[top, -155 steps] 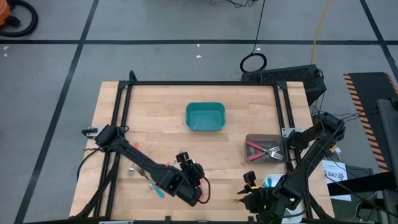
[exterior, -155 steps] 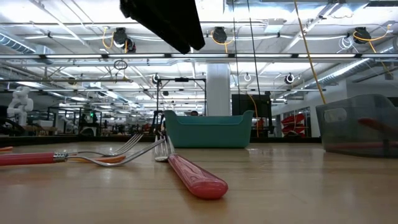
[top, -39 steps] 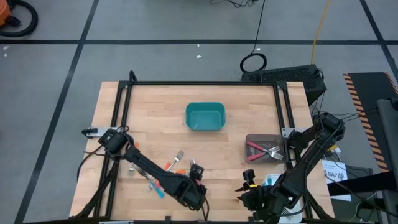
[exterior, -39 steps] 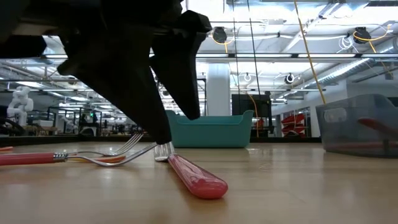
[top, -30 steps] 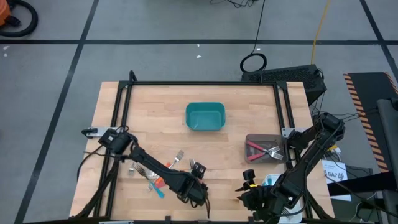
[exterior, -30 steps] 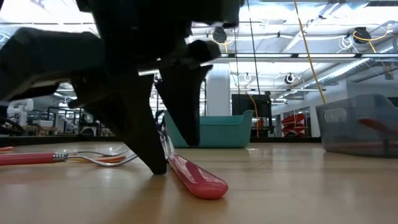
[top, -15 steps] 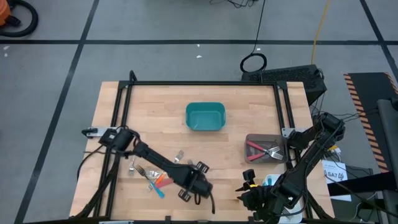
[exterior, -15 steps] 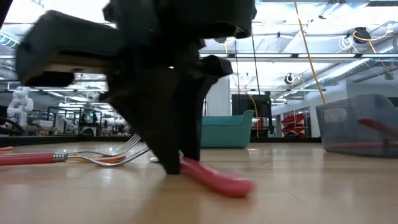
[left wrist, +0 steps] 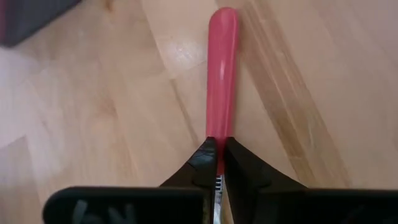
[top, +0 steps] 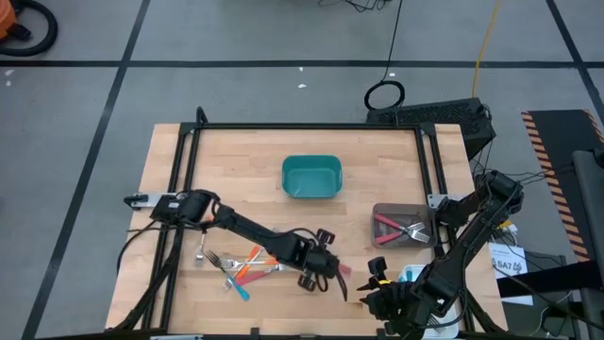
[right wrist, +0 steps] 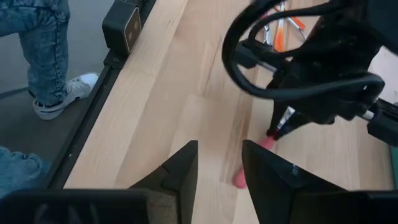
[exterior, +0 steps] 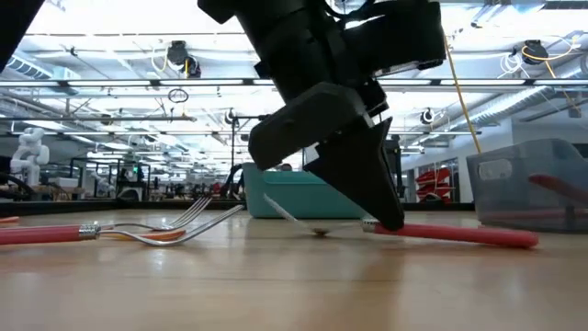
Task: Sort silverware by color (type)
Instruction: Put the pink fork into the black bin
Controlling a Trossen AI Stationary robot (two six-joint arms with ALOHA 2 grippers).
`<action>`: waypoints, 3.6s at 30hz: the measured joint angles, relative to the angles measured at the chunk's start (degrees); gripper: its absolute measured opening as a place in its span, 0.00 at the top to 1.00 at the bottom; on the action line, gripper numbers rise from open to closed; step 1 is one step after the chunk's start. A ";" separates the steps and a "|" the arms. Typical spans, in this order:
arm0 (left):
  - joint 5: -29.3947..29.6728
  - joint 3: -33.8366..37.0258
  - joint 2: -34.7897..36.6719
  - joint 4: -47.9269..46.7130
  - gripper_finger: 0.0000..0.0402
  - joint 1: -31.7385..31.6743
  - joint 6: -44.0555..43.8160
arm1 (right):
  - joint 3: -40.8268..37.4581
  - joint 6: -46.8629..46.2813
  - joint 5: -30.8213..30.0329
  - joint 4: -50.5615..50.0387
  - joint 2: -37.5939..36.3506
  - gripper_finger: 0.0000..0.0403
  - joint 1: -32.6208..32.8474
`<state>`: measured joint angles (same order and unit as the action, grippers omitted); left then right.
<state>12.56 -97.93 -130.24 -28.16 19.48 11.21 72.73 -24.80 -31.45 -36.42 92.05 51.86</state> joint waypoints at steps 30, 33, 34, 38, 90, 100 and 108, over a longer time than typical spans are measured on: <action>10.44 -6.27 0.18 -12.72 0.64 0.46 -24.46 | 0.00 -4.66 6.33 -4.43 0.00 0.71 1.45; 10.62 -6.37 -0.92 -13.42 0.57 0.52 -22.98 | 0.00 -4.57 6.26 -4.77 0.00 0.71 1.66; 10.08 -6.27 -1.43 -14.34 0.55 0.50 -22.18 | 0.00 -4.57 6.26 -4.86 0.00 0.71 1.76; 8.07 -6.29 -2.75 -13.36 0.56 0.55 -18.62 | 0.02 -4.55 6.23 -5.38 0.00 0.71 2.14; 1.28 -15.10 -4.94 -17.13 0.97 0.37 -14.24 | 0.02 -3.22 4.67 -5.43 0.00 0.71 2.34; 3.03 -15.14 -4.83 -18.41 0.97 0.29 -16.74 | 0.02 -3.21 1.29 -5.42 0.00 0.71 2.34; 9.61 -15.16 -4.81 -22.82 0.91 0.09 -21.51 | 0.02 -3.23 1.41 -5.42 0.00 0.71 2.34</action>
<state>22.17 -113.10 -135.04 -50.99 19.57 -10.30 72.75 -28.03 -30.05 -41.85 92.05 54.19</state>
